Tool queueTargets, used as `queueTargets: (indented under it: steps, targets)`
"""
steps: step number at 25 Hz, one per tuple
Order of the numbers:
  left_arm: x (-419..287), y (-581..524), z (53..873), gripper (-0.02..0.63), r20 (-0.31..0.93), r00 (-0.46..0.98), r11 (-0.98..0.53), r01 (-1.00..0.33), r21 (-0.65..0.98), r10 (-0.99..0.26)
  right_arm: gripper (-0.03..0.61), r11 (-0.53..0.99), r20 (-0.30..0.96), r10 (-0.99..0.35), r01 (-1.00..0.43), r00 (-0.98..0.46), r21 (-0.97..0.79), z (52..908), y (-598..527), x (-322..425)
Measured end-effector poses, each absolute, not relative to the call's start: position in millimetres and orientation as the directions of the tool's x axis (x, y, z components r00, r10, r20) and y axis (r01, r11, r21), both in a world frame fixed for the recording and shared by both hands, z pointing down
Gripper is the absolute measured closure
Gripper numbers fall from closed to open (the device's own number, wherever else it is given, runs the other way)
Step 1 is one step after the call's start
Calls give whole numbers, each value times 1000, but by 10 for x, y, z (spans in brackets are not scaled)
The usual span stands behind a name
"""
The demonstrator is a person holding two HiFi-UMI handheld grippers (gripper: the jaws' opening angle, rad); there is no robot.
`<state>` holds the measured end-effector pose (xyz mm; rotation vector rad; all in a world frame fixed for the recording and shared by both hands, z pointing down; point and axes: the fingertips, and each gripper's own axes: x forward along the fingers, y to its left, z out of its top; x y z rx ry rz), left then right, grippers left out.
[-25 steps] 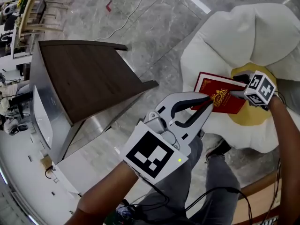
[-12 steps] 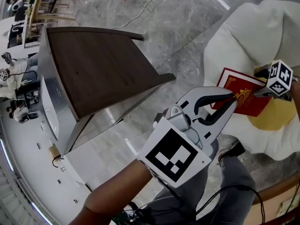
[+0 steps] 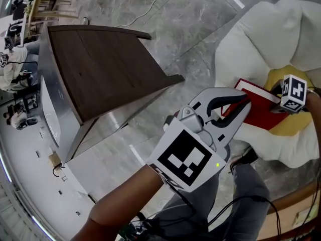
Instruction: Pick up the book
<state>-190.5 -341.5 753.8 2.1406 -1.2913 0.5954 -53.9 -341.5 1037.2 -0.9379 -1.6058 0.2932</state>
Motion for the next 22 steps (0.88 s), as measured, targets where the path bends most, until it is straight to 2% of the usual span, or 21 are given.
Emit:
queueTargets:
  steps: [5,12,22]
  targets:
    - [-1794,-3516,7234,597,602,435,-382,-897,222,-670,305,759,755,638,287,-149,-584,9909,-3645,-428]
    - [-1564,-3627,6606,597,571,433,-403,-896,187,-697,305,877,778,458,81,-430,-473,8952,-4108,-344]
    - [-1220,-3658,5740,597,542,427,-424,-895,138,-724,307,903,724,265,-98,-637,-417,7700,-4158,-30]
